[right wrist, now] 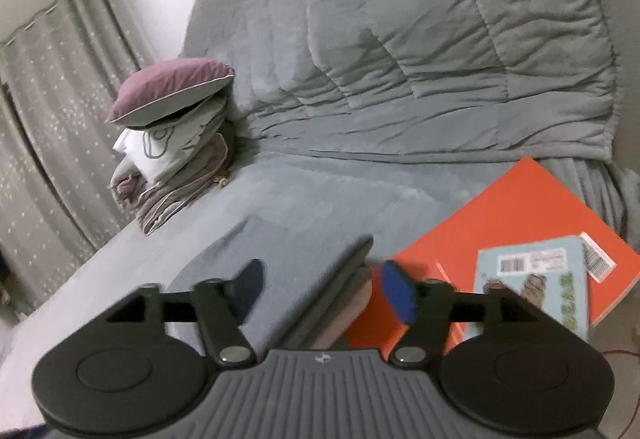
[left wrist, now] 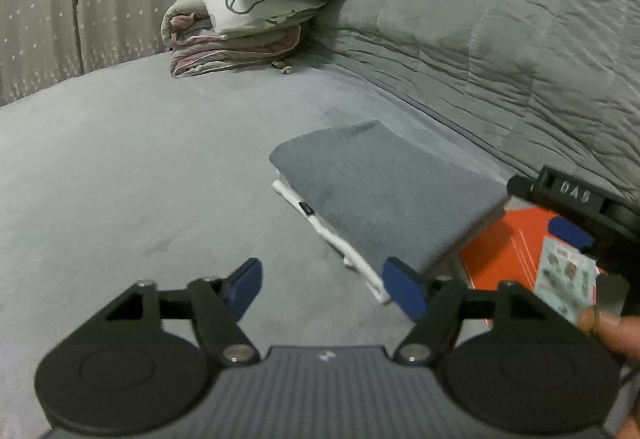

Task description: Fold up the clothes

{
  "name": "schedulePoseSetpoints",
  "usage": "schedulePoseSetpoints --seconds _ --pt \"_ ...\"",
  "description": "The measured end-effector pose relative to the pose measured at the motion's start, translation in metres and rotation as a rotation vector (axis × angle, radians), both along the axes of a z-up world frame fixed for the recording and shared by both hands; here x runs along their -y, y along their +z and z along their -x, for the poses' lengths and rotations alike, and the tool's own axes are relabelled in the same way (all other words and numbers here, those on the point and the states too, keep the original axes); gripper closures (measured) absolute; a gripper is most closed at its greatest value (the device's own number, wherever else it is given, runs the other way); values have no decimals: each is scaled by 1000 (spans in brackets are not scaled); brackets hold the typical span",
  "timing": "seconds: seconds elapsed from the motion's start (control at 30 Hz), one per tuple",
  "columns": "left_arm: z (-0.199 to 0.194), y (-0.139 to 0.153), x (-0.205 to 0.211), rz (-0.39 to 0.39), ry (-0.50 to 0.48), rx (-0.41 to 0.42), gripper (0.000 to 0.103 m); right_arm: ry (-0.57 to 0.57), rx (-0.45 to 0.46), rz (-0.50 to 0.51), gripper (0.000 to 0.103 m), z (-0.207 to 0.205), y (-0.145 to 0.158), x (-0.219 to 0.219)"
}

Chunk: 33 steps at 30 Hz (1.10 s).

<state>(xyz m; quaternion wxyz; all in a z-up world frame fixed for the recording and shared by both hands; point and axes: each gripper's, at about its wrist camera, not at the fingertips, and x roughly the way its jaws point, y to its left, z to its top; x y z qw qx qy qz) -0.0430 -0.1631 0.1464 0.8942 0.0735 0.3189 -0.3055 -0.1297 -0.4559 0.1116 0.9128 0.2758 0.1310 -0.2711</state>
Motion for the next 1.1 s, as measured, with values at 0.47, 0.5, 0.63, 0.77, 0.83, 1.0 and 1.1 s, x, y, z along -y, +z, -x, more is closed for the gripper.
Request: schedulePoseSetpoints --seconds 0.47,0.5,0.63,0.77,0.83,1.0,1.1 --pt "3 3 -50 47 -24 35 0 61 -13 135 0 11 16 -51" --pt "3 2 -52 42 -23 33 0 68 -15 142 0 10 17 -55" --pt "2 -4 -58 24 -18 32 0 94 -25 169 0 6 22 -72" --pt "4 -4 -61 36 -33 27 0 114 -39 209 0 1 24 -87" --pt "5 -5 -62 42 -47 31 0 108 -59 268 0 -2 20 -93" --pt "4 -11 -62 30 -43 41 0 95 -101 341 0 -7 13 -97" --pt "1 -15 -60 24 -36 27 0 101 -109 353 0 -8 11 -95"
